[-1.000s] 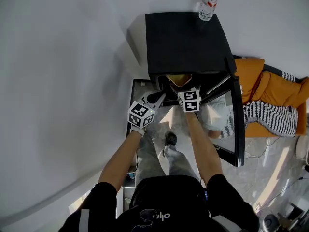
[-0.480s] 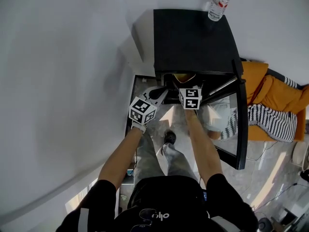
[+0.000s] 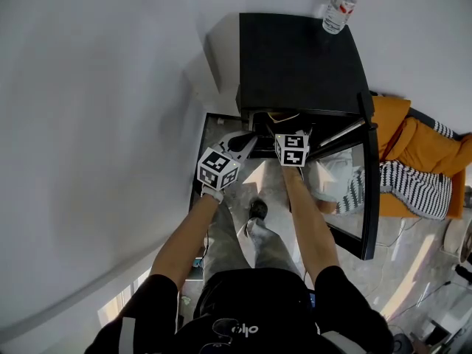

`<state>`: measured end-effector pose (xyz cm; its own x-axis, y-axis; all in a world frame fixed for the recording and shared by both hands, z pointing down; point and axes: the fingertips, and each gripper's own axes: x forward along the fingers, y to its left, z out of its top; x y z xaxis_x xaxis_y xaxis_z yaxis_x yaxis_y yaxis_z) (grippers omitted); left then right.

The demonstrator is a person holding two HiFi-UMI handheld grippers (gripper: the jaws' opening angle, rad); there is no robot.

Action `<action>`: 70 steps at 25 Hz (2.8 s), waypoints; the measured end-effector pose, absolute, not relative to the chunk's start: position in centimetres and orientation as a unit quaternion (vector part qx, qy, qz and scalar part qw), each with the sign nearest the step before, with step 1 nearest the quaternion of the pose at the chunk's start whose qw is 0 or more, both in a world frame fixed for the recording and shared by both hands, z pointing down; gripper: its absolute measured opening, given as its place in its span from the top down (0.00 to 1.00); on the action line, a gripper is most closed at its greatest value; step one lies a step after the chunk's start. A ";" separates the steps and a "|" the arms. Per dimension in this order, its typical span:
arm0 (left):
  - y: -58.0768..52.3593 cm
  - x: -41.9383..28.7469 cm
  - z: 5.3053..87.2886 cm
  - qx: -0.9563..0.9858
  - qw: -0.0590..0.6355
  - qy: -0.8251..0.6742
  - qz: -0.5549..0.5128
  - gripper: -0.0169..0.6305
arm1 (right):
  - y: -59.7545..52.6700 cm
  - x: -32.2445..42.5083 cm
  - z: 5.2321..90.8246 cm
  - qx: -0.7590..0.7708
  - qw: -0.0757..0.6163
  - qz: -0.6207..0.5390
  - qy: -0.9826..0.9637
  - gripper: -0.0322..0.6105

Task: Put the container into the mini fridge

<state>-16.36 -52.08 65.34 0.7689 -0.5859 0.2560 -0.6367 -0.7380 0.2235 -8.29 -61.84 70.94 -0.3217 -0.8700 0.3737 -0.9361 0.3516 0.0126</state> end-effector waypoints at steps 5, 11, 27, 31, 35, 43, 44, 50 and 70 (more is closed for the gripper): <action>-51.9 -16.4 65.3 0.928 0.151 -0.330 0.082 0.96 | -61.2 -7.9 70.9 0.560 0.160 0.113 -0.805 0.16; -51.6 -16.9 64.7 0.927 0.153 -0.334 0.077 0.96 | -58.4 -6.8 70.4 0.556 0.155 0.123 -0.807 0.16; -48.1 -17.6 59.8 0.924 0.151 -0.349 0.050 0.96 | -48.9 -3.0 63.3 0.536 0.147 0.135 -0.820 0.53; -47.2 -17.1 57.8 0.922 0.153 -0.354 0.042 0.96 | -47.4 -2.9 60.8 0.521 0.145 0.122 -0.832 0.68; -46.4 -15.9 56.6 0.924 0.153 -0.349 0.039 0.96 | -46.6 -2.3 59.2 0.507 0.137 0.123 -0.842 0.82; -45.9 -13.8 54.1 0.931 0.143 -0.336 0.027 0.96 | -44.9 -1.2 56.8 0.487 0.120 0.130 -0.855 0.94; -45.9 -13.6 53.7 0.932 0.142 -0.334 0.026 0.96 | -44.9 -1.1 56.6 0.486 0.120 0.129 -0.856 0.94; -46.4 -13.0 52.2 0.936 0.129 -0.326 0.020 0.96 | -45.5 -1.2 55.4 0.478 0.116 0.119 -0.862 0.94; -48.8 -11.3 51.1 0.944 0.112 -0.309 0.024 0.96 | -47.8 0.1 53.8 0.477 0.108 0.109 -0.865 0.94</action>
